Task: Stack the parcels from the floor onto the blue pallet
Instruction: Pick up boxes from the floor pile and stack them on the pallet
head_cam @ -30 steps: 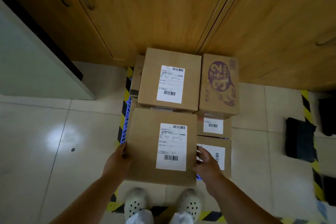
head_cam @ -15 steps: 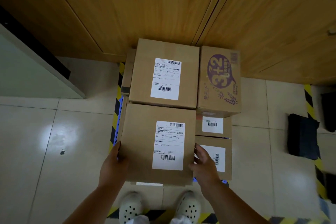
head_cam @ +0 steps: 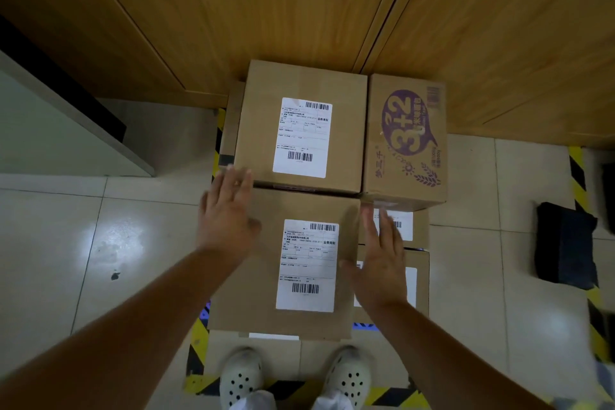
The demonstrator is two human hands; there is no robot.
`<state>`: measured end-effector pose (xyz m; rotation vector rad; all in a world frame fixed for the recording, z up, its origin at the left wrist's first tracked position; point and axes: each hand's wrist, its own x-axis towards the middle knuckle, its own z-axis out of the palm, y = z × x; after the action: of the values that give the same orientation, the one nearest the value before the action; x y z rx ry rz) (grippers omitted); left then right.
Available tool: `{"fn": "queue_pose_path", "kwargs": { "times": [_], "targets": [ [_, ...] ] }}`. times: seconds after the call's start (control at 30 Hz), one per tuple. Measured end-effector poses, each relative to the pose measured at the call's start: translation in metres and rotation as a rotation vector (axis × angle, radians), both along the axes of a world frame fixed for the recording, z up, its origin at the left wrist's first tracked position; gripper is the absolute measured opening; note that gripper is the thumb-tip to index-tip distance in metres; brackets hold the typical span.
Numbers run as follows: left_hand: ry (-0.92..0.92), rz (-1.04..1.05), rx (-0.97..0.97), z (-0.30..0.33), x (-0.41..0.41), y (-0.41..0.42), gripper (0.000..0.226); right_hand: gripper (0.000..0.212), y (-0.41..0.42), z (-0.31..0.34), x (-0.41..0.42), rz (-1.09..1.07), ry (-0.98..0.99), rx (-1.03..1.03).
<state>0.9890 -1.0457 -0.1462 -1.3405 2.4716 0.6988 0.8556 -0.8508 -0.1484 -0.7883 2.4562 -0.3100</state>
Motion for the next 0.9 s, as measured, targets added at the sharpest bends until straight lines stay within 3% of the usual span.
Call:
{"fn": "queue_pose_path", "kwargs": {
  "times": [0.1, 0.3, 0.6, 0.8, 0.9],
  "targets": [
    [-0.120, -0.268, -0.061, -0.004, -0.021, -0.024, 0.084, 0.081, -0.017, -0.008, -0.022, 0.213, 0.198, -0.019],
    [-0.172, -0.356, -0.095, -0.009, -0.028, -0.032, 0.072, 0.073, -0.037, -0.029, -0.049, 0.419, 0.366, 0.022],
    [-0.044, -0.208, -0.064, -0.016, -0.021, -0.023, 0.067, 0.073, -0.035, -0.037, -0.045, 0.412, 0.483, -0.027],
    [0.097, 0.111, 0.026, -0.014, 0.001, -0.001, 0.083, 0.080, -0.008, -0.029, -0.023, 0.308, 0.446, -0.107],
    [0.141, 0.321, 0.116, -0.017, 0.023, 0.013, 0.089, 0.079, 0.016, -0.030, -0.010, 0.173, 0.261, -0.081]
  ]
}}
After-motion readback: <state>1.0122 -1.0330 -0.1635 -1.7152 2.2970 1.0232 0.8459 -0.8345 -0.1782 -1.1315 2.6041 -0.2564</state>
